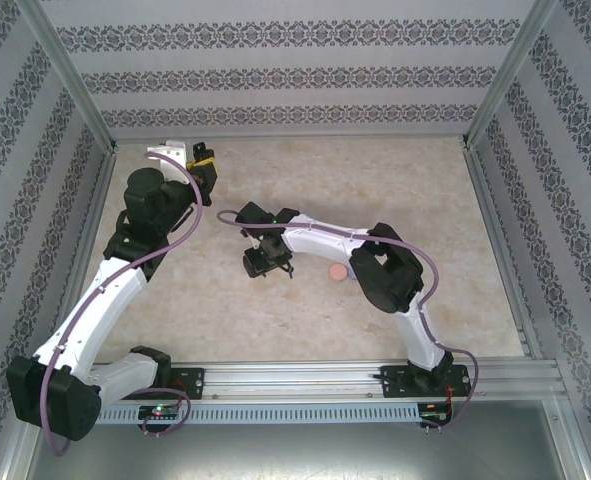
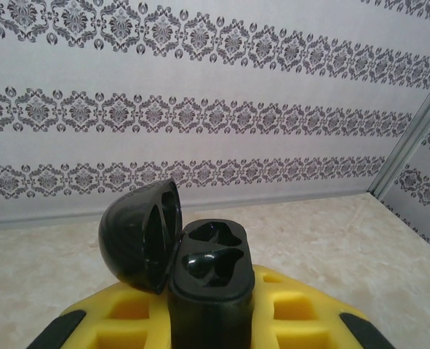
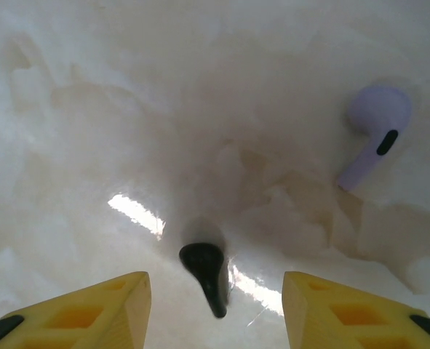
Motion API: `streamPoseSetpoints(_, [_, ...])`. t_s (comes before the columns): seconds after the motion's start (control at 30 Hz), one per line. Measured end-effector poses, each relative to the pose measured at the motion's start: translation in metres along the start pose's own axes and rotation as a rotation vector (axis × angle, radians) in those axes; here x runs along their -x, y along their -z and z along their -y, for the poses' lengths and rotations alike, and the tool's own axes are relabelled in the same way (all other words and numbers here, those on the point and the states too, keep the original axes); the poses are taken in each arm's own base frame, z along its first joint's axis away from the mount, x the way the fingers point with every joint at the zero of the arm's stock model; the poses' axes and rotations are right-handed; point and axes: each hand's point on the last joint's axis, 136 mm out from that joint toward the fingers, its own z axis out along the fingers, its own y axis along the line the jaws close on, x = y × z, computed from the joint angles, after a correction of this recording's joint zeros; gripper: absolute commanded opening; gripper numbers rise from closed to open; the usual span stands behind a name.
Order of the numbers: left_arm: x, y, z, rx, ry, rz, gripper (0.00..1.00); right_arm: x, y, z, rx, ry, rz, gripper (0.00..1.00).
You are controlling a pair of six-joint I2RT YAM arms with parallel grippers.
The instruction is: Insert the wireless bluetooth earbuds into the charging case
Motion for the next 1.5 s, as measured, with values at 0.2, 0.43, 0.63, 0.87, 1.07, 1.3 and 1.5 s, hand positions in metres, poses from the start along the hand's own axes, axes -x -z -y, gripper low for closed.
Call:
streamPoseSetpoints(0.2, [0.001,0.0,-0.001,0.003,0.004,0.003,0.0,0.0,-0.007,-0.003,-0.008,0.023,-0.022,0.48])
streamPoseSetpoints(0.43, [0.001,0.0,-0.001,0.003,0.004,0.003,0.0,-0.002,-0.01,-0.008,-0.011,0.042,-0.033,0.46])
streamPoseSetpoints(0.63, [0.001,0.0,-0.001,0.003,0.004,0.003,0.0,-0.004,-0.013,-0.007,-0.032,0.052,-0.042,0.44])
streamPoseSetpoints(0.87, [0.001,0.0,-0.001,0.003,0.009,0.003,0.0,-0.004,-0.015,-0.006,-0.069,0.075,-0.05,0.41])
streamPoseSetpoints(1.07, [0.001,0.0,-0.001,0.003,0.011,0.003,0.0,-0.003,-0.015,-0.005,-0.085,0.078,-0.053,0.39])
streamPoseSetpoints(1.3, [0.001,0.0,-0.001,0.0,0.012,0.002,0.0,-0.003,-0.015,-0.004,-0.092,0.078,-0.056,0.36])
streamPoseSetpoints(1.5, [0.001,0.0,-0.001,0.0,0.012,0.002,0.0,0.0,-0.016,-0.005,-0.09,0.078,-0.052,0.33])
